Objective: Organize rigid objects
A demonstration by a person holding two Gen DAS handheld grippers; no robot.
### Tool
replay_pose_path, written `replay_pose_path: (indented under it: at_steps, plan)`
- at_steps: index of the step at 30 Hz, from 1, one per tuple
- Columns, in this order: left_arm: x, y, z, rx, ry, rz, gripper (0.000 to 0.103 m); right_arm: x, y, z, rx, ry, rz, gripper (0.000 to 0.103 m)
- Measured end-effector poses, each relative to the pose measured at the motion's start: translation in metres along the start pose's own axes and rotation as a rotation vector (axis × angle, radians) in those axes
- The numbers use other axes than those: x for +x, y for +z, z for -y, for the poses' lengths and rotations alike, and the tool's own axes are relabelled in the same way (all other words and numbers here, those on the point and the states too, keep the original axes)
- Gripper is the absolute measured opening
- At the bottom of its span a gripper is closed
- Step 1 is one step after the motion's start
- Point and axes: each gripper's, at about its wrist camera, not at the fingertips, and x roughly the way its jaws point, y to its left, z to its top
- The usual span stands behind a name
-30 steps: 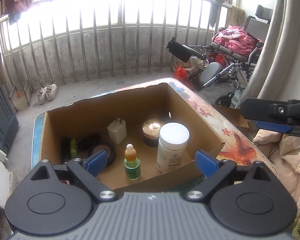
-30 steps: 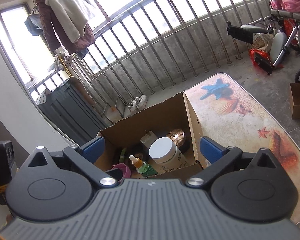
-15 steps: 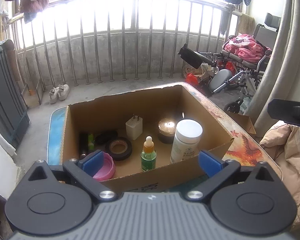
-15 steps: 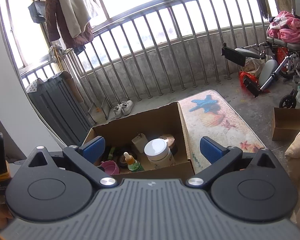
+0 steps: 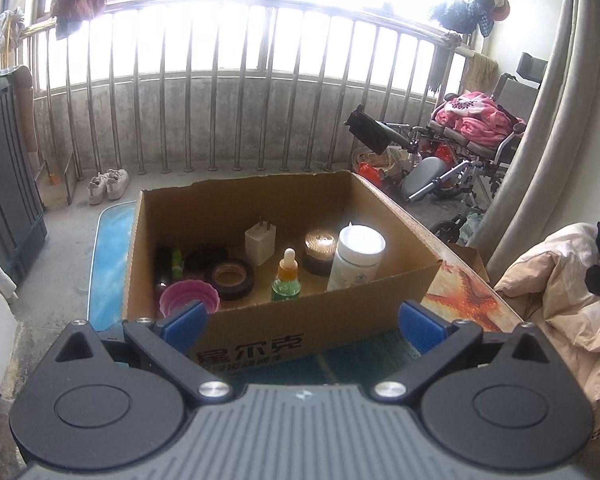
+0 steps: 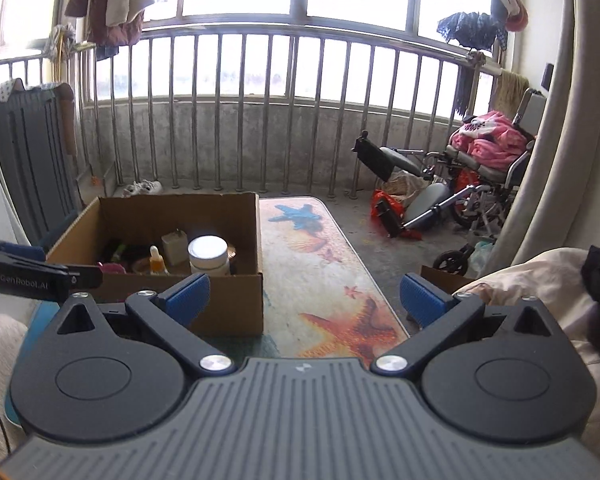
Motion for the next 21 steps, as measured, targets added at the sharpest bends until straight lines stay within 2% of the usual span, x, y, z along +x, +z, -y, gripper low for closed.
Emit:
replay_pose_path:
  at_steps: [4, 6, 8, 12, 17, 21]
  plan:
    - [0.004, -0.011, 0.014, 0.056, 0.031, -0.047, 0.102, -0.001, -0.015, -0.015, -0.05, -0.035, -0.005, 0.102]
    - [0.004, -0.017, 0.019, 0.077, 0.061, -0.046, 0.102, 0.004, -0.018, -0.022, -0.055, -0.016, -0.006, 0.102]
    - [0.003, -0.021, 0.019, 0.083, 0.05, -0.018, 0.102, 0.011, -0.016, -0.028, -0.053, 0.013, -0.014, 0.102]
    - [0.004, -0.022, 0.01, 0.009, 0.025, -0.02, 0.102, 0.035, -0.003, -0.035, -0.061, 0.069, -0.037, 0.102]
    - [0.017, -0.015, -0.002, -0.052, 0.08, -0.073, 0.102, 0.063, 0.01, -0.041, -0.02, 0.159, -0.033, 0.102]
    - [0.025, -0.013, -0.015, -0.105, 0.156, -0.09, 0.102, 0.096, 0.022, -0.049, 0.023, 0.211, -0.08, 0.102]
